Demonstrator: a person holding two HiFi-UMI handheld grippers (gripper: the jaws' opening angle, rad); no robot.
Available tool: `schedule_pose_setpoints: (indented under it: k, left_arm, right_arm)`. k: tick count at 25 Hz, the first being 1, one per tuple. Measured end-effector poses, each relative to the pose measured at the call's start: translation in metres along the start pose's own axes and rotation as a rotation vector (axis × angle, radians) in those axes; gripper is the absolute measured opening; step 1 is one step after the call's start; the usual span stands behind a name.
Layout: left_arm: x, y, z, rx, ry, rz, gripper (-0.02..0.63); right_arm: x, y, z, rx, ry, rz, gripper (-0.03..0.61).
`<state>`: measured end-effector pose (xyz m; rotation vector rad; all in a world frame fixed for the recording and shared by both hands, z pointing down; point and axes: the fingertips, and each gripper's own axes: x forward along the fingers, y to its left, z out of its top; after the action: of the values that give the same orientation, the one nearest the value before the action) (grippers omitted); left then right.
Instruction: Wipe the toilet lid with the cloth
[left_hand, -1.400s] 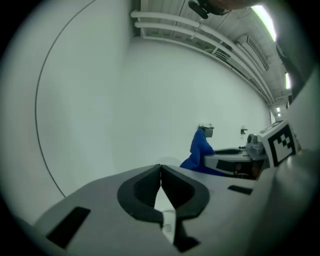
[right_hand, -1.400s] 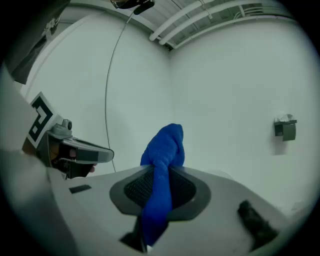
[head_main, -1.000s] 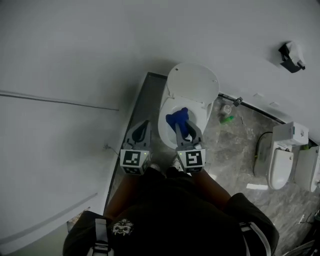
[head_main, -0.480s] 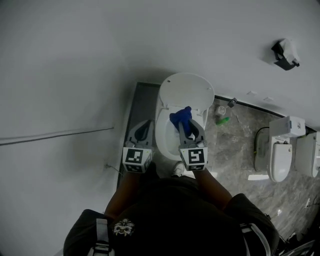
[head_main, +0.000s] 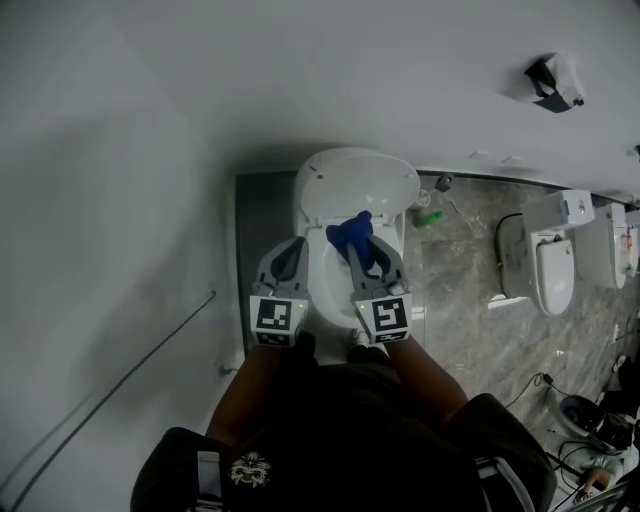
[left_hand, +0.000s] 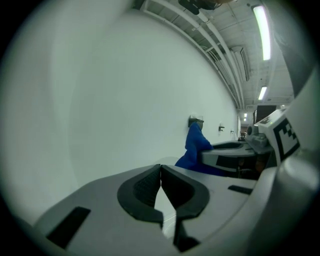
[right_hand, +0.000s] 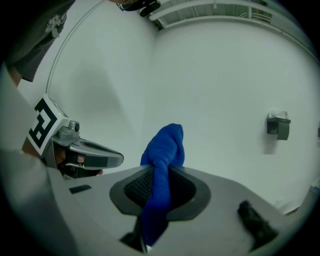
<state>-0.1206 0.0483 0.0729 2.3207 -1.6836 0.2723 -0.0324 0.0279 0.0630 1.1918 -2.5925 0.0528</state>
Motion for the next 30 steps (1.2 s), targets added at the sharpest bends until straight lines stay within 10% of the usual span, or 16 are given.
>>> schedule_pose_setpoints:
  k: [30]
  left_arm:
    - [0.163,0.103,-0.104,-0.01,-0.01,0.075,0.012]
  right_arm:
    - [0.215,-0.059,-0.125,-0.045,-0.095,-0.128,0.067]
